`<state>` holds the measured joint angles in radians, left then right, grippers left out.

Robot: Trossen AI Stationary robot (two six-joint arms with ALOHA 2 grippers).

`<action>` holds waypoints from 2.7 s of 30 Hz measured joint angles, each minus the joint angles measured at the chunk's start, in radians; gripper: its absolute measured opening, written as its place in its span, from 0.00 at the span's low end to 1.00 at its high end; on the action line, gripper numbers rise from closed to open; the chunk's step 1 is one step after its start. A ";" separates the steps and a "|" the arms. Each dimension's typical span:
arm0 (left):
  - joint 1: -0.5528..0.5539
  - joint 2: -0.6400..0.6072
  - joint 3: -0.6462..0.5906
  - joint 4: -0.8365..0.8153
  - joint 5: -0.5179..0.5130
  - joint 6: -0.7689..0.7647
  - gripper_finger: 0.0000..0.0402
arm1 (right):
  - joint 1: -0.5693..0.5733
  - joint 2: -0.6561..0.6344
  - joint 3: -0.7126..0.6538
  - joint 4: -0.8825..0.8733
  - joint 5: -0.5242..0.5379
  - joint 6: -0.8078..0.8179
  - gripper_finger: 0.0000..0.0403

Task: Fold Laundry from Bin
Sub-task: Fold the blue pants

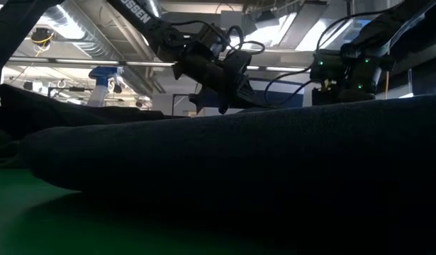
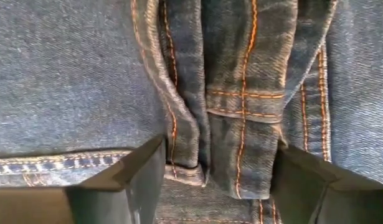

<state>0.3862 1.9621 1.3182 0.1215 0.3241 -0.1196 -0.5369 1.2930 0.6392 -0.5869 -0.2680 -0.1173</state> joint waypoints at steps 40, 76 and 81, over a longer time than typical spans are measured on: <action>0.048 0.027 0.001 0.318 -0.389 0.019 0.05 | -0.067 -0.108 0.189 -0.022 0.722 -0.100 0.03; -0.021 -0.288 0.021 -0.100 -0.279 0.234 0.39 | 0.396 -0.143 0.354 -0.111 0.256 0.377 0.51; -0.099 -0.289 0.096 -0.282 -0.265 0.227 0.50 | 0.574 -0.143 0.354 -0.110 0.330 0.459 0.51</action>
<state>0.2869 1.6733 1.4138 -0.1600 0.0591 0.1074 0.0373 1.1496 0.9932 -0.6964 0.0616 0.3414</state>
